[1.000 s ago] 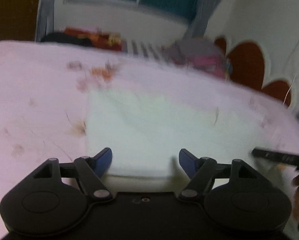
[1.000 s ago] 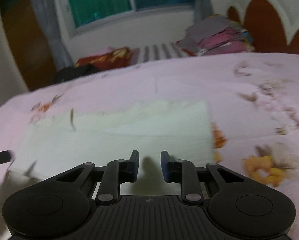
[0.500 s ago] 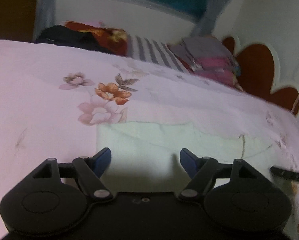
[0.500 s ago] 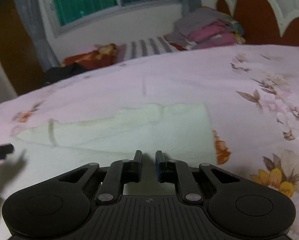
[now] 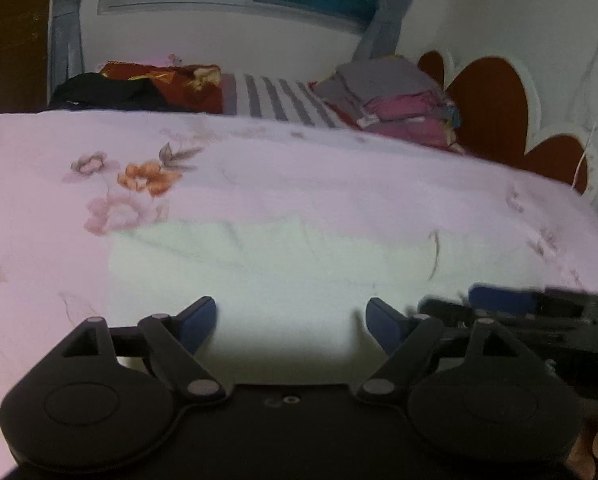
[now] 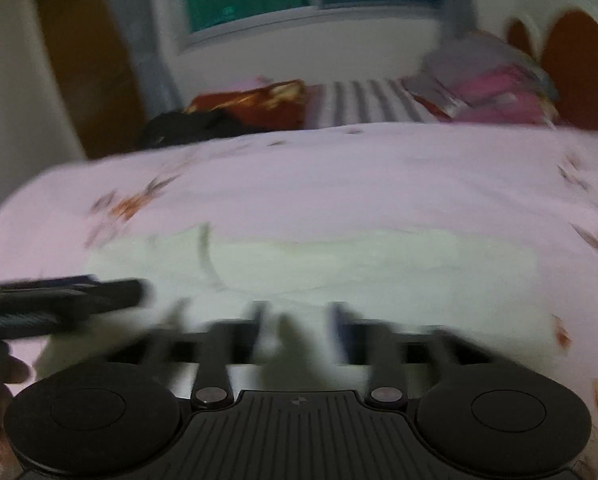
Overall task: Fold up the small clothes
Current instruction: 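Open the right tool and move both tools toward the sweater hem, then hold both open tools above the folded sweater strip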
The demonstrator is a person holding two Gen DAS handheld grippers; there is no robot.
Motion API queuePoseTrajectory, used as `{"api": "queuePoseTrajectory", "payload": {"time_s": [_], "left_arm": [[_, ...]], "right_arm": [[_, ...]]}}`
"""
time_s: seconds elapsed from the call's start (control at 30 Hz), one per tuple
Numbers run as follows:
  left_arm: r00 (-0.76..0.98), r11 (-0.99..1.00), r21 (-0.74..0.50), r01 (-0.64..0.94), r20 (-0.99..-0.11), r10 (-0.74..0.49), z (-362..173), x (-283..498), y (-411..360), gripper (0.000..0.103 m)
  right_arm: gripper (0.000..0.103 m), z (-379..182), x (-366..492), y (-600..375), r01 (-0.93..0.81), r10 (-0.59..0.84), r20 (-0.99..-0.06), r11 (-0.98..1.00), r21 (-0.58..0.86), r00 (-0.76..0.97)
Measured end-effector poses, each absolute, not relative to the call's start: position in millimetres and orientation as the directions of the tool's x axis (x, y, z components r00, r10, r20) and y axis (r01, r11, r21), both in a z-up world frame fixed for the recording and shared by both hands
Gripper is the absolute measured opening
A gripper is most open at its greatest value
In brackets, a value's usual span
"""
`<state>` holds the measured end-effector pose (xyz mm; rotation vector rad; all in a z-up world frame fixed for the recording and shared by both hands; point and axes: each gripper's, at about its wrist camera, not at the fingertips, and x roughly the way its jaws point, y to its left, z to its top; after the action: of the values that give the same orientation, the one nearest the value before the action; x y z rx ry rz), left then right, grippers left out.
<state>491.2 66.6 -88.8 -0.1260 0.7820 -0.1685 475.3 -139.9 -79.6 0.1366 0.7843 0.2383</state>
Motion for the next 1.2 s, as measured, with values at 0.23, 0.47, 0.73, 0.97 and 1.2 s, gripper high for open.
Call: {"api": "queuePoseTrajectory", "payload": {"time_s": [0.23,0.47,0.73,0.97,1.2], "left_arm": [[0.717,0.998,-0.053,0.037,-0.694,-0.063,-97.5,457.7,107.7,0.082],[0.786,0.991,-0.002,0.136,-0.608,-0.109,-75.6,415.2,56.5,0.083],[0.723,0.993,0.006,0.118,-0.686,-0.082,-96.5,410.3,67.1,0.082],[0.714,0.995,0.019,0.098,-0.698,-0.057,-98.6,407.5,83.5,0.083],[0.695,0.993,0.031,0.115,-0.716,-0.058,-97.1,413.3,83.4,0.083]], "right_arm": [[0.029,-97.4,481.5,-187.0,0.015,0.102,-0.736,0.989,0.15,0.669],[0.03,-71.2,443.0,-190.0,-0.074,0.177,-0.688,0.982,0.176,0.704],[0.03,-89.7,413.8,-160.5,-0.146,0.238,-0.722,0.971,0.189,0.65],[0.03,-89.2,411.2,-237.7,0.083,0.055,-0.758,0.986,0.142,0.65],[0.03,-98.7,418.3,-222.9,0.083,0.02,-0.775,0.992,0.094,0.632]]}}
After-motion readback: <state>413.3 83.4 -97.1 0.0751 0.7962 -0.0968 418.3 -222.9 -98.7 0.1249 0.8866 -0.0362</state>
